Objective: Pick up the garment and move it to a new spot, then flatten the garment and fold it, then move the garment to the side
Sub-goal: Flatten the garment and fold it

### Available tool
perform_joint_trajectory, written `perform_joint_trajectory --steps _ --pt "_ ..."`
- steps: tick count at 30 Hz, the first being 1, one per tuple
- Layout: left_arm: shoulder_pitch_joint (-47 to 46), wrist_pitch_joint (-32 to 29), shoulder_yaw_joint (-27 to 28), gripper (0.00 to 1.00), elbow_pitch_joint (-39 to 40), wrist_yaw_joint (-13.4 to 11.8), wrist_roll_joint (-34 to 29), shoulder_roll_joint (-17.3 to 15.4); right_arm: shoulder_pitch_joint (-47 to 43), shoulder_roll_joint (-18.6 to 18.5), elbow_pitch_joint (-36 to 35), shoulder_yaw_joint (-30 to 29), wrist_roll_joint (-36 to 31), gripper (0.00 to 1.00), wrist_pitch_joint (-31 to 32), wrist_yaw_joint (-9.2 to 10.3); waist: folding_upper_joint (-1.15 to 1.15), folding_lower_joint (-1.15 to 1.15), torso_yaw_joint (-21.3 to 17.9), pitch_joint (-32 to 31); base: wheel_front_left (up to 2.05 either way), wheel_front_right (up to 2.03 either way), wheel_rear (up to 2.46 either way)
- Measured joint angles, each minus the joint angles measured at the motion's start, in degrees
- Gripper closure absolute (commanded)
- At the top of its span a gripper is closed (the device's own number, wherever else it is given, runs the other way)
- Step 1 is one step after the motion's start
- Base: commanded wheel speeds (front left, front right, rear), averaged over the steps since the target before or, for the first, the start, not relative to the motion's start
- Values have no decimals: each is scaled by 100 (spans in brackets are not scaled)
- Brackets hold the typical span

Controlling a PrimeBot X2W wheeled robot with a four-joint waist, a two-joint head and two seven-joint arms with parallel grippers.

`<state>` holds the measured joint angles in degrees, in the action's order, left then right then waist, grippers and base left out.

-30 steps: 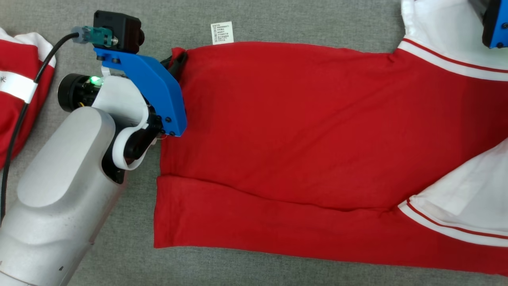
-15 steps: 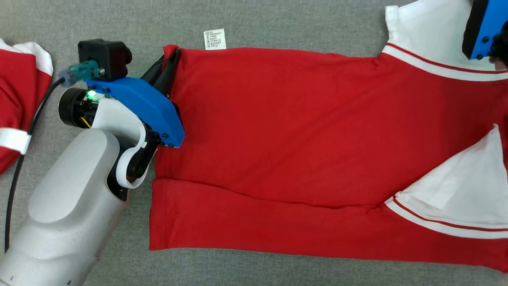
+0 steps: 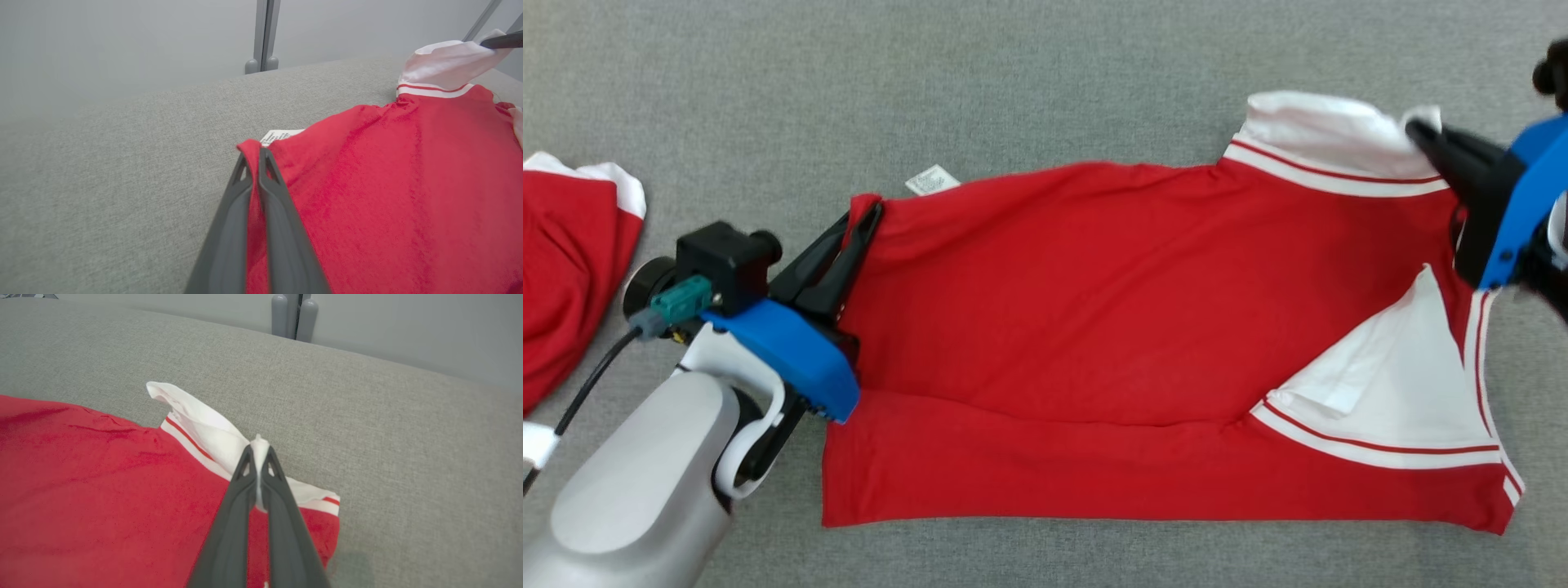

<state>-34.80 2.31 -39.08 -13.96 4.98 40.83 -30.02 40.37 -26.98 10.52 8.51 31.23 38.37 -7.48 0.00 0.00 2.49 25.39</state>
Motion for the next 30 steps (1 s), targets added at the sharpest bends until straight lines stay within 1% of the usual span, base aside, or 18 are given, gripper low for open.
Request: perform_joint_trajectory --steps 4,7,15,20,23,28,29,30 --pt "168 411 -181 100 -56 97 -293 -245 -742 -16 -490 -211 180 100 233 0 0 0 -82 -202 0 0 0" --pt "300 620 -346 100 -204 131 -481 -367 -1263 22 -809 -466 221 100 379 0 0 0 -149 -324 0 0 0" --pt "510 1073 -632 100 -653 170 -887 -646 -2457 383 -1691 -1065 157 100 827 0 0 0 -298 -547 0 0 0" --pt "585 1184 -650 100 -838 188 -968 -678 -2934 703 -2187 -1270 77 100 1058 0 0 -1 -370 -631 0 0 0" --pt "598 1210 -594 100 -896 33 -1020 -654 -3110 871 -2384 -1336 5 100 1156 0 0 -1 -393 -637 0 0 0" --pt "721 1243 -549 100 -934 -64 -1043 -575 -3440 1144 -2552 -1470 -44 100 1407 0 0 0 -390 -659 0 0 0" --pt "764 1245 -549 96 -935 -77 -1043 -553 -3508 1189 -2582 -1479 -51 100 1475 0 0 -1 -388 -670 0 0 0" --pt "803 1249 -546 67 -937 -96 -1035 -532 -3579 1218 -2615 -1482 -67 98 1546 0 0 0 -385 -684 0 0 0"
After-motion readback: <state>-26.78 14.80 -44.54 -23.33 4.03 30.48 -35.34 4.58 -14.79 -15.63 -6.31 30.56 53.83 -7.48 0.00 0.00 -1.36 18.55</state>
